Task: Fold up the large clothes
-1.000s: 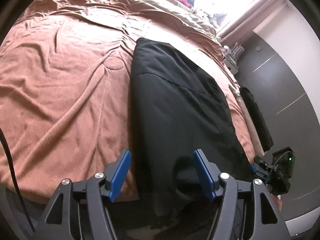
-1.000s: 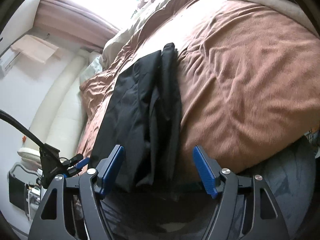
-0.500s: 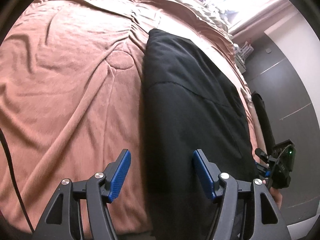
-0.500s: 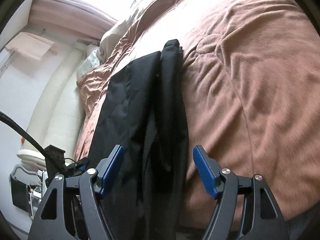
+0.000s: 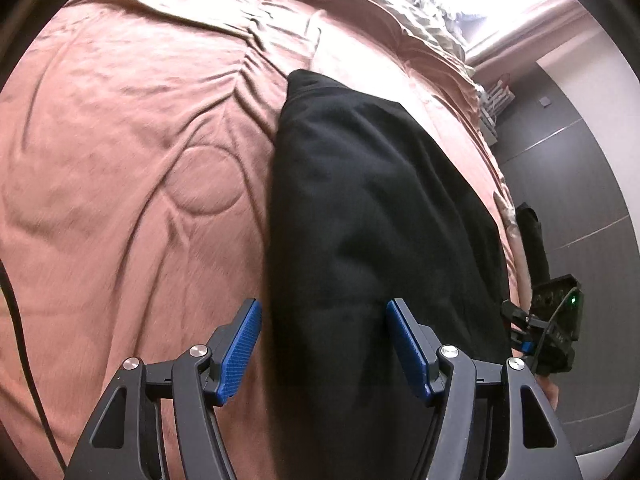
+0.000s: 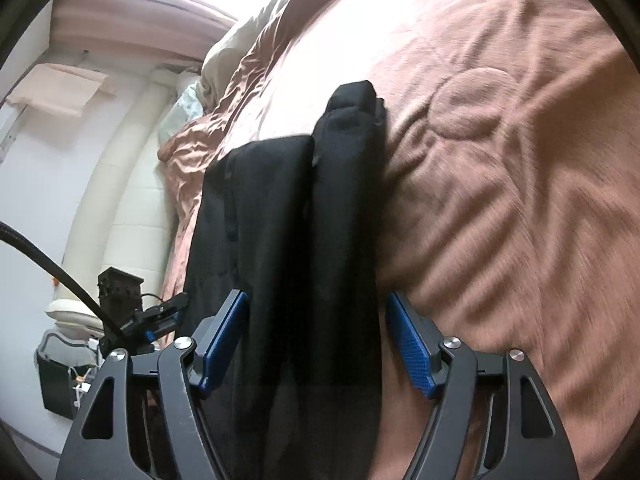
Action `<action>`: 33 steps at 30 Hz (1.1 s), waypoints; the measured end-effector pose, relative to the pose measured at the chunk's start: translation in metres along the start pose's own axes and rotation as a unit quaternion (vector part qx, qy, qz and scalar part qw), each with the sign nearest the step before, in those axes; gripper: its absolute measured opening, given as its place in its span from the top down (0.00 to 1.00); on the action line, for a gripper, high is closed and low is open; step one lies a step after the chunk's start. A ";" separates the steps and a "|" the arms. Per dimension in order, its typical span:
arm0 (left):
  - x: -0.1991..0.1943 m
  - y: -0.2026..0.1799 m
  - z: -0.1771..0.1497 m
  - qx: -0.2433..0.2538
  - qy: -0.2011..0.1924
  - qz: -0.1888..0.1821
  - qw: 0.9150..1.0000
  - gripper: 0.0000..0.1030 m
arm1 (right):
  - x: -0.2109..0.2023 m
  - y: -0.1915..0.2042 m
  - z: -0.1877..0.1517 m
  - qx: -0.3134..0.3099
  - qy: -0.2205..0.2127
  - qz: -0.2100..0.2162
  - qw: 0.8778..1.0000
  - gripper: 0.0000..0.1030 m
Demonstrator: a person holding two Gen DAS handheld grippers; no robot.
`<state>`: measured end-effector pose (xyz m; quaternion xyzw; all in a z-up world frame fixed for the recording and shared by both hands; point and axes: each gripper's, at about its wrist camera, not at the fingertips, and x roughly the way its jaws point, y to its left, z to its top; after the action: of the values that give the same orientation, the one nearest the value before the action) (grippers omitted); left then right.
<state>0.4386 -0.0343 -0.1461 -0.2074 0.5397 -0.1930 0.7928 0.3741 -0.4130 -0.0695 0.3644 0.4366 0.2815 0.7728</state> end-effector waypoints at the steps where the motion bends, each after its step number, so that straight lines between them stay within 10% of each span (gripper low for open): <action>1: 0.003 -0.001 0.004 0.000 0.003 0.001 1.000 0.36 | 0.003 -0.001 0.004 0.001 0.004 0.004 1.000 0.32; 6: 0.012 -0.008 0.019 0.000 0.004 0.020 1.000 0.36 | 0.022 -0.007 0.029 -0.003 0.025 0.026 0.999 0.32; 11: 0.021 -0.009 0.034 -0.001 -0.001 0.032 0.999 0.37 | 0.039 -0.019 0.048 0.005 0.033 0.033 0.999 0.54; 18: 0.009 -0.032 0.028 0.024 -0.019 0.069 0.997 0.68 | 0.033 0.010 0.045 -0.054 0.032 0.040 0.997 0.83; 33: -0.112 -0.064 -0.037 0.014 -0.138 0.009 0.990 0.80 | -0.031 0.105 -0.022 -0.162 -0.045 0.043 0.985 0.88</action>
<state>0.3604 -0.0329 -0.0366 -0.2160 0.4240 -0.1626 0.8644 0.3276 -0.3688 0.0226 0.2649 0.3336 0.3652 0.8277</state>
